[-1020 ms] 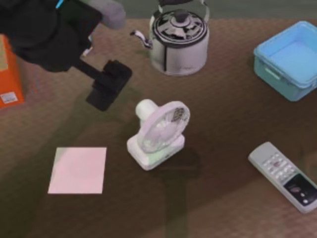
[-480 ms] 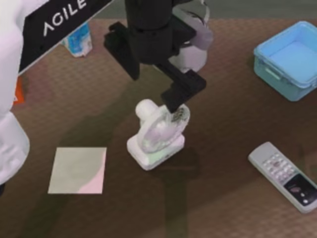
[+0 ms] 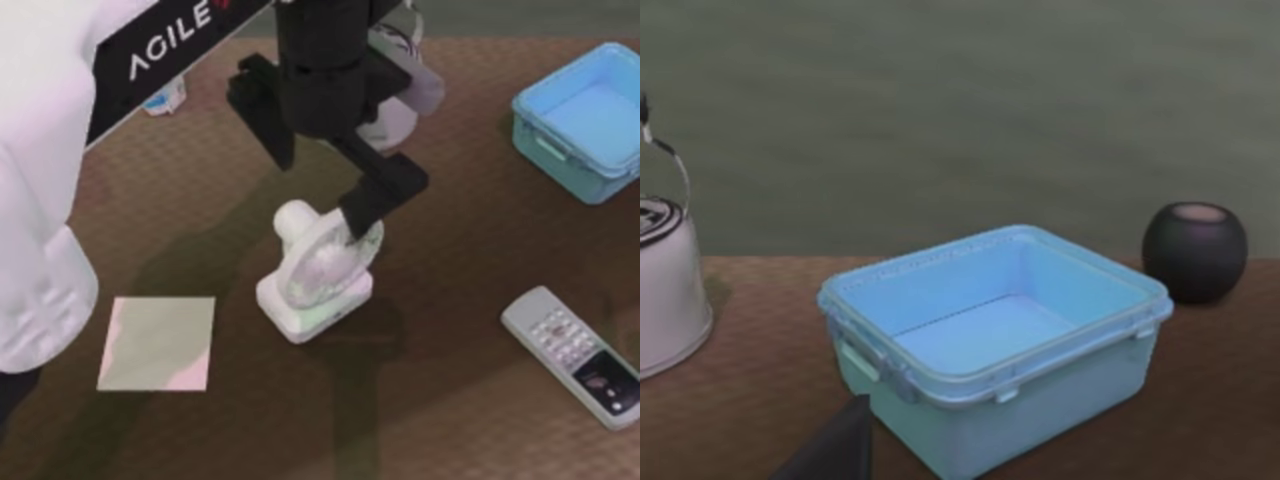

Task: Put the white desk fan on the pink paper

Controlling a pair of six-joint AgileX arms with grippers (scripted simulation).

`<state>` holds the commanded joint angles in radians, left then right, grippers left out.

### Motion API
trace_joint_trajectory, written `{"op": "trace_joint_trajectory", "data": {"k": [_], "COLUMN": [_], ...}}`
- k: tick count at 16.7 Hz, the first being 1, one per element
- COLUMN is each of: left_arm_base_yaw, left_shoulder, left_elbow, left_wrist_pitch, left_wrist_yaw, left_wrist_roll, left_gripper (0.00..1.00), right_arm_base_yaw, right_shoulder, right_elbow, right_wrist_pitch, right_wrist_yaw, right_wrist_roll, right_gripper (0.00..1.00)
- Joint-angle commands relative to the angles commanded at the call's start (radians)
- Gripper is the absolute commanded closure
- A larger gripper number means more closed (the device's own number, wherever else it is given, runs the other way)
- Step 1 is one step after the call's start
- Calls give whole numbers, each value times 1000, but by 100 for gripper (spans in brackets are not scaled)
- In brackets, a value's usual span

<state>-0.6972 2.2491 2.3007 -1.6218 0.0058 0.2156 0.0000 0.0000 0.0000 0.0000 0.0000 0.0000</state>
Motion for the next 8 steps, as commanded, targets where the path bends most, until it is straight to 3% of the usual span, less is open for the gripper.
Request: {"op": "trace_joint_trajectory", "data": {"k": [8], "left_arm_base_yaw": [-3], "left_shoulder": [-41], "left_elbow": [-239], "left_wrist_pitch": [192], "left_wrist_yaw": [-1], "left_wrist_roll": [2], "left_gripper": [0], "right_arm_base_yaw": [0], "right_shoulder": [0], "right_elbow": [0], "right_wrist_pitch": [0], "right_wrist_yaw": [0], "right_wrist_roll": [0], "right_gripper": [0]}}
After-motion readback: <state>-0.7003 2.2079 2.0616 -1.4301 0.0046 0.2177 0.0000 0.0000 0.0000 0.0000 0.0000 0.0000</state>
